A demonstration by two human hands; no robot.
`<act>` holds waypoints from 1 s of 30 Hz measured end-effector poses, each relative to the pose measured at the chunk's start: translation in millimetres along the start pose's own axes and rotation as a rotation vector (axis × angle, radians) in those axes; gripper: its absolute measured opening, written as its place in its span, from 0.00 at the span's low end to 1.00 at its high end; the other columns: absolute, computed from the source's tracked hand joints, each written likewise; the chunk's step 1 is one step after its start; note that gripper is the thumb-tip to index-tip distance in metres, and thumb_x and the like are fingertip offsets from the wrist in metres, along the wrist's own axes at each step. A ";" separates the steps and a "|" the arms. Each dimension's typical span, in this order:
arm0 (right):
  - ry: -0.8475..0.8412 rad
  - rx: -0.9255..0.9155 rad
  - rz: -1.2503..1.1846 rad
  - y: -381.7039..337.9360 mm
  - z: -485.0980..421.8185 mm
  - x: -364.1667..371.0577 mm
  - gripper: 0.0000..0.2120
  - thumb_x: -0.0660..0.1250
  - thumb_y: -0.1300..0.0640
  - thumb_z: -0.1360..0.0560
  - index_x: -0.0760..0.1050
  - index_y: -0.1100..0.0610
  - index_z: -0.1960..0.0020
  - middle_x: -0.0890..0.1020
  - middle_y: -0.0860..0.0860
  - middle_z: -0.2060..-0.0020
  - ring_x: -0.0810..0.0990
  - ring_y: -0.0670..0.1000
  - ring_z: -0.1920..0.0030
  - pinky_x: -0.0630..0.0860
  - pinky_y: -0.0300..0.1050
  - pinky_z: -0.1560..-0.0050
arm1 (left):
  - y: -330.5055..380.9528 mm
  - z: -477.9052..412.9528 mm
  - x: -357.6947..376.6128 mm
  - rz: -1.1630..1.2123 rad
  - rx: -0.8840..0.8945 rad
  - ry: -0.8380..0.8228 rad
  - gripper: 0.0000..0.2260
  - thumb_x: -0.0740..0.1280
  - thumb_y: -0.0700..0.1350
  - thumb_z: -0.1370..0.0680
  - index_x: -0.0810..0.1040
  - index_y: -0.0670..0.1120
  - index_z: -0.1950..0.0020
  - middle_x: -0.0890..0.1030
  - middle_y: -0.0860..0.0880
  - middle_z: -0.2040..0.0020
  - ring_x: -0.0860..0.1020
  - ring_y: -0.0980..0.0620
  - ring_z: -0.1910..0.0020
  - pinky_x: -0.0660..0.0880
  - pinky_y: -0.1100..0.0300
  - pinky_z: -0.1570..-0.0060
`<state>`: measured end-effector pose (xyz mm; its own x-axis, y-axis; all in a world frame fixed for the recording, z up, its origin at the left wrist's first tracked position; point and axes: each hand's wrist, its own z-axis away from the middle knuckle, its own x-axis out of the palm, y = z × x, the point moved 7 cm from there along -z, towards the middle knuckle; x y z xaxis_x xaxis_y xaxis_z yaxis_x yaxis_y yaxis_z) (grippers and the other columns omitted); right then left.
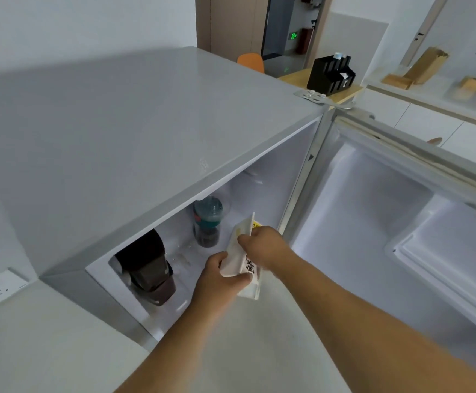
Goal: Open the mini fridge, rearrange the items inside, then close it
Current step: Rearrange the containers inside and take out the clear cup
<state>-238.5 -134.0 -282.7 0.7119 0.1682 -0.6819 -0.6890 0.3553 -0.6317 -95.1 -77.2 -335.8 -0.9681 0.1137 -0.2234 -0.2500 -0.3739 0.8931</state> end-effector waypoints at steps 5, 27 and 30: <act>0.004 -0.072 0.287 -6.4 -27.0 -20.1 0.15 0.60 0.47 0.18 0.77 0.58 0.49 0.80 0.53 0.61 0.79 0.54 0.61 0.72 0.45 0.65 | 8.6 -15.0 33.8 0.174 0.023 -0.041 0.36 0.80 0.52 0.32 0.64 0.60 0.30 0.73 0.56 0.38 0.77 0.61 0.49 0.73 0.73 0.65; 0.325 -0.209 0.137 -35.4 -109.2 -26.4 0.10 0.63 0.62 0.23 0.69 0.51 0.61 0.75 0.48 0.67 0.72 0.46 0.70 0.61 0.39 0.75 | 35.9 -93.0 54.1 0.372 0.090 0.144 0.34 0.75 0.51 0.24 0.64 0.51 0.22 0.73 0.52 0.28 0.77 0.57 0.41 0.77 0.72 0.59; 0.339 -0.205 0.057 -38.2 -114.0 -24.3 0.07 0.62 0.64 0.23 0.77 0.56 0.51 0.79 0.51 0.59 0.74 0.45 0.67 0.62 0.36 0.73 | 36.7 -98.2 51.7 0.325 0.086 0.194 0.28 0.71 0.45 0.21 0.66 0.50 0.23 0.74 0.48 0.28 0.76 0.50 0.35 0.76 0.58 0.42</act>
<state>-245.0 -256.4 -284.1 0.6100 -0.1429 -0.7794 -0.7635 0.1573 -0.6264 -156.1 -175.4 -352.8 -0.9840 -0.1775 0.0140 0.0646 -0.2826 0.9570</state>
